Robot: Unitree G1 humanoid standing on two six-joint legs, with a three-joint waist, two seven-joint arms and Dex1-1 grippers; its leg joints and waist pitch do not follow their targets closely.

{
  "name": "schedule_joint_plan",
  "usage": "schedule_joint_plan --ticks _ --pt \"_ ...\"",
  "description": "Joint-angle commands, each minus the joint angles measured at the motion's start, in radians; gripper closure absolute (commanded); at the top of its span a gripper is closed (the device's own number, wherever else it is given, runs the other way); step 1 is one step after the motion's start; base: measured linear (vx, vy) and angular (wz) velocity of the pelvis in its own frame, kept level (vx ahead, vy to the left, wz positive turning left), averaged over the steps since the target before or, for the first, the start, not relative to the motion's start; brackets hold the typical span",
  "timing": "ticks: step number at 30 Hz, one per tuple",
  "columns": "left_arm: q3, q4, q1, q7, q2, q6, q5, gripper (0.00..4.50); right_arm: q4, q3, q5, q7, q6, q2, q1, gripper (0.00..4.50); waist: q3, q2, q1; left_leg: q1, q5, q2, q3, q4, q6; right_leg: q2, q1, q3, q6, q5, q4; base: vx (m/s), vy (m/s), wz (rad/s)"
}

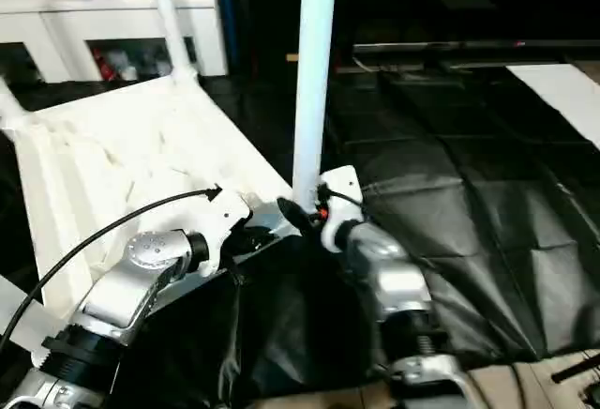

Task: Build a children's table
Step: Rotate leg to tighten

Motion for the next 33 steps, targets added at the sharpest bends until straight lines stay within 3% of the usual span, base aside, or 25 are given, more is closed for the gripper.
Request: schedule_joint_plan --ticks 1,2,4,7,11,15,18,20,21,28,33 --pt "-0.052 -0.065 -0.008 -0.071 -0.038 -0.051 -0.090 4.50 -0.043 0.110 0.023 0.106 0.009 0.026 0.010 0.54 -0.064 -0.006 0.004 0.015 -0.212 0.052 -0.025 -0.076 0.051 -0.040 0.041 0.024 -0.249 -0.145 -0.072 0.000 0.000 0.00" --pt "-0.045 -0.075 -0.002 -0.098 -0.024 -0.050 -0.106 4.50 -0.063 0.125 0.020 0.162 0.009 -0.014 0.020 0.54 -0.064 -0.002 0.009 0.015 -0.198 0.052 -0.025 -0.074 0.060 -0.041 0.042 0.024 -0.252 -0.131 -0.070 0.000 0.000 0.00" --pt "-0.043 -0.092 0.011 -0.147 0.004 -0.043 -0.128 4.50 -0.096 0.147 0.024 0.261 0.012 -0.084 0.035 0.54 -0.065 -0.004 0.016 0.016 -0.184 0.052 -0.023 -0.072 0.073 -0.039 0.044 0.023 -0.254 -0.116 -0.068 0.000 0.000 0.00" --pt "-0.044 -0.104 0.021 -0.184 0.028 -0.039 -0.137 4.50 -0.121 0.163 0.031 0.341 0.016 -0.135 0.047 0.54 -0.063 -0.002 0.020 0.017 -0.187 0.054 -0.022 -0.072 0.084 -0.040 0.041 0.024 -0.261 -0.130 -0.070 0.000 0.000 0.00" --pt "-0.036 -0.115 0.032 -0.243 0.073 -0.036 -0.146 4.50 -0.159 0.194 0.046 0.479 0.027 -0.213 0.065 0.54 -0.058 -0.002 0.028 0.022 -0.235 0.057 -0.024 -0.077 0.070 -0.040 0.038 0.024 -0.249 -0.204 -0.077 0.000 0.000 0.00" --pt "-0.028 -0.117 0.033 -0.304 0.133 -0.036 -0.165 4.50 -0.190 0.234 0.069 0.590 0.057 -0.270 0.074 0.90 -0.058 -0.004 0.036 0.025 -0.242 0.057 -0.023 -0.078 0.056 -0.040 0.035 0.025 -0.241 -0.230 -0.077 0.000 0.000 0.00" --pt "-0.027 -0.115 0.033 -0.332 0.156 -0.038 -0.168 4.50 -0.201 0.247 0.074 0.625 0.069 -0.280 0.077 1.26 -0.058 -0.005 0.038 0.025 -0.240 0.058 -0.023 -0.078 0.053 -0.039 0.033 0.026 -0.240 -0.232 -0.076 0.000 0.000 0.00" --pt "-0.026 -0.113 0.032 -0.346 0.168 -0.039 -0.168 4.50 -0.212 0.255 0.075 0.642 0.074 -0.284 0.080 1.26 -0.058 -0.004 0.039 0.025 -0.236 0.058 -0.023 -0.080 0.049 -0.039 0.033 0.025 -0.239 -0.230 -0.075 0.000 0.000 0.00" --pt "-0.027 -0.112 0.031 -0.356 0.176 -0.040 -0.169 4.50 -0.217 0.260 0.077 0.652 0.079 -0.287 0.082 1.50 -0.059 -0.005 0.040 0.026 -0.236 0.058 -0.023 -0.079 0.046 -0.040 0.033 0.026 -0.241 -0.227 -0.074 0.000 0.000 0.00" --pt "-0.027 -0.112 0.028 -0.359 0.177 -0.036 -0.179 4.50 -0.225 0.269 0.077 0.651 0.076 -0.287 0.093 1.89 -0.061 -0.006 0.041 0.022 -0.204 0.057 -0.023 -0.077 0.052 -0.042 0.037 0.026 -0.246 -0.188 -0.070 0.000 0.000 0.00" --pt "-0.021 -0.099 0.018 -0.281 0.121 -0.028 -0.169 4.50 -0.173 0.218 0.050 0.500 0.043 -0.214 0.086 1.94 -0.060 -0.005 0.037 0.021 -0.221 0.056 -0.024 -0.078 0.041 -0.042 0.037 0.025 -0.242 -0.216 -0.073 0.000 0.000 0.00"
